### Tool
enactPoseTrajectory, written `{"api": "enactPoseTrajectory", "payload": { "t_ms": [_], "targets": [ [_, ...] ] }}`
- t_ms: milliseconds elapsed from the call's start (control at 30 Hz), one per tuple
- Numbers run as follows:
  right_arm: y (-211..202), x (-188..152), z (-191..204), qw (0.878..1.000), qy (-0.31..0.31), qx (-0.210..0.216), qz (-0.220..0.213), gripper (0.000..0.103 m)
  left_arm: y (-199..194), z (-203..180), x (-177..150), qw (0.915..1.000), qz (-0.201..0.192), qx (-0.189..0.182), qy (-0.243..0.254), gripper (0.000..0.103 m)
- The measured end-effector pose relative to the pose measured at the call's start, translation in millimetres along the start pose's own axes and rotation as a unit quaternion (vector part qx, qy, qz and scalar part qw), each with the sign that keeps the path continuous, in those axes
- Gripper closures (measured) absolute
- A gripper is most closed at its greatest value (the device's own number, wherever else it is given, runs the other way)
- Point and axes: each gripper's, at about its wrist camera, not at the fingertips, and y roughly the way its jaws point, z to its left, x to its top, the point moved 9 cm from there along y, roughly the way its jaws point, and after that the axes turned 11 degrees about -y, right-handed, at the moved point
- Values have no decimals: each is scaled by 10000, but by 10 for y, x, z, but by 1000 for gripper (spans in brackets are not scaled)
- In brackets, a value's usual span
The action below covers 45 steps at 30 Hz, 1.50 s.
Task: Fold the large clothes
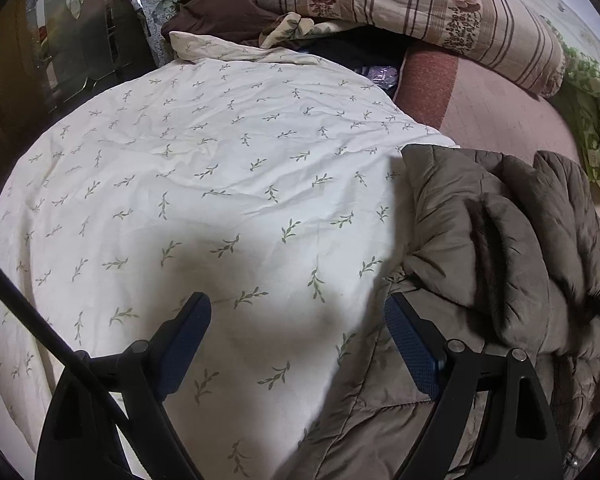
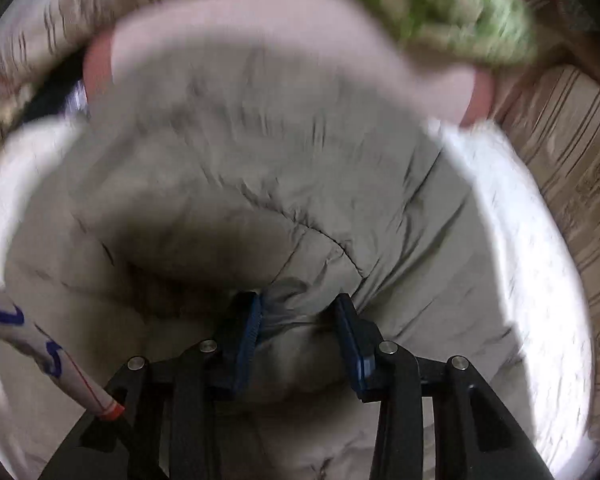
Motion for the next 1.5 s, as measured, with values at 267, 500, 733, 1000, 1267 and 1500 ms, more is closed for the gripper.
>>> {"api": "enactPoseTrajectory", "payload": {
  "t_ms": [267, 500, 733, 1000, 1267, 1500],
  "targets": [
    [-1023, 5, 563, 9890, -679, 78, -1314, 59, -11, 99, 57, 9999, -31, 81, -149, 15],
    [-1224, -115, 1872, 9642, -1899, 1240, -1375, 35, -16, 240, 94, 9992, 2, 91, -394, 15],
    [-802, 108, 2106, 9742, -1870, 941, -844, 78, -44, 238, 129, 9991, 1, -15, -416, 15],
    [-410, 752, 2149, 9882, -782, 1160, -630, 77, -12, 196, 162, 9996, -58, 43, -282, 15],
    [-787, 579, 2337, 9754, -1386, 1383, -1010, 45, 71, 241, 127, 9993, 66, 126, -338, 15],
    [-1330, 504, 1431, 9768, -1191, 436, -1729, 45, 9, 151, 82, 9998, -39, 125, -169, 15]
  ]
}}
